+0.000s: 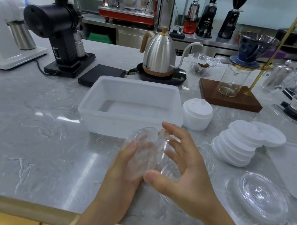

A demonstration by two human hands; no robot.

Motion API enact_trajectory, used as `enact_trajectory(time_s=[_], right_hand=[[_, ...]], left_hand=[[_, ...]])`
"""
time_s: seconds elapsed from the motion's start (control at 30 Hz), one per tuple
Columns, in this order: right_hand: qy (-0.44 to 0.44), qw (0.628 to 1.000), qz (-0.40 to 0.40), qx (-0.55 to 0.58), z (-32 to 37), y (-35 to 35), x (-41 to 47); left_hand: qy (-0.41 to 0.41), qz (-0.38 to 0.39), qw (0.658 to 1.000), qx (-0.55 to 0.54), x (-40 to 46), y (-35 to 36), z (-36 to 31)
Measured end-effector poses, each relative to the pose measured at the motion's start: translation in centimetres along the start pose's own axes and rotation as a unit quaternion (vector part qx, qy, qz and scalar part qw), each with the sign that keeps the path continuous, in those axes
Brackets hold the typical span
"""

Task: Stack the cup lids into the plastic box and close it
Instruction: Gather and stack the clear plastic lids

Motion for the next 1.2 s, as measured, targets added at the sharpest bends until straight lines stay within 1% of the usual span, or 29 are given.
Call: enact_trajectory(time_s=[0.13,0.23,0.3,0.37,0.4,0.47,0.6,0.73,0.8,0.87,0.93,0.97,1.0,1.07,1.13,1.2], right_hand=[[-0.010,1.000,0.006,-0.020,-0.1,1.3,0.3],[-0.016,1.000,0.019,-0.017,0.1,2.0,0.6],[-0.022,0.999,0.033,-0.011,0.3,2.2,0.7],[-0.017,0.998,0.054,0.015,0.4,2.2,0.9],[-0.016,0.997,0.065,0.024,0.5,2.2,1.0],[-0.007,0.996,0.080,0.032,0.6,2.3,1.1],[0.002,0.996,0.090,-0.002,0.5,1.6,1.5],[-0.007,0.992,0.102,-0.072,0.9,1.0,1.8],[-0.008,0.989,0.104,-0.108,0.9,0.4,1.7],[0.002,0.989,0.065,-0.135,0.6,-1.5,1.4],[0.029,0.988,-0.007,-0.150,0.1,-4.6,0.5],[0.047,0.984,-0.028,-0.168,-0.4,-5.9,-0.1],[0.063,0.978,-0.032,-0.198,-0.7,-6.7,-0.9],[0.077,0.959,0.007,-0.271,-1.2,-6.8,-2.2],[0.083,0.938,0.069,-0.329,-1.6,-5.6,-3.3],[0.088,0.918,0.112,-0.369,-2.2,-4.7,-3.9]], left_hand=[[0.030,0.039,0.997,0.054,-0.4,1.0,0.0],[0.043,0.072,0.994,0.066,-0.3,1.2,-0.5],[0.056,0.109,0.988,0.096,-0.2,1.4,-1.2],[0.066,0.156,0.974,0.151,-0.1,2.2,-1.7],[0.067,0.166,0.967,0.180,0.1,2.3,-1.9],[0.057,0.158,0.964,0.207,0.6,1.9,-2.2],[0.039,0.202,0.948,0.244,1.1,2.1,-2.7],[0.057,0.190,0.940,0.278,1.9,2.1,-3.5],[0.073,0.162,0.936,0.305,2.1,1.8,-3.6],[0.088,0.127,0.931,0.331,2.1,1.1,-3.6],[0.097,0.096,0.931,0.340,2.1,0.4,-3.5],[0.099,0.074,0.933,0.338,2.2,-0.1,-3.4],[0.101,0.049,0.936,0.334,2.2,-0.5,-3.4],[0.105,0.022,0.942,0.319,2.2,-0.9,-3.3],[0.104,0.017,0.944,0.314,2.2,-0.9,-3.4],[0.103,0.016,0.943,0.317,2.2,-0.8,-3.5]])
Point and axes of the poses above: each hand's wrist, its own x-axis towards the middle knuckle, its own y-axis out of the palm, z = x × y, the point moved 9 cm from there along x, towards the middle knuckle, and after that the axes turned 1 degree about x, right-handed, at the moved point
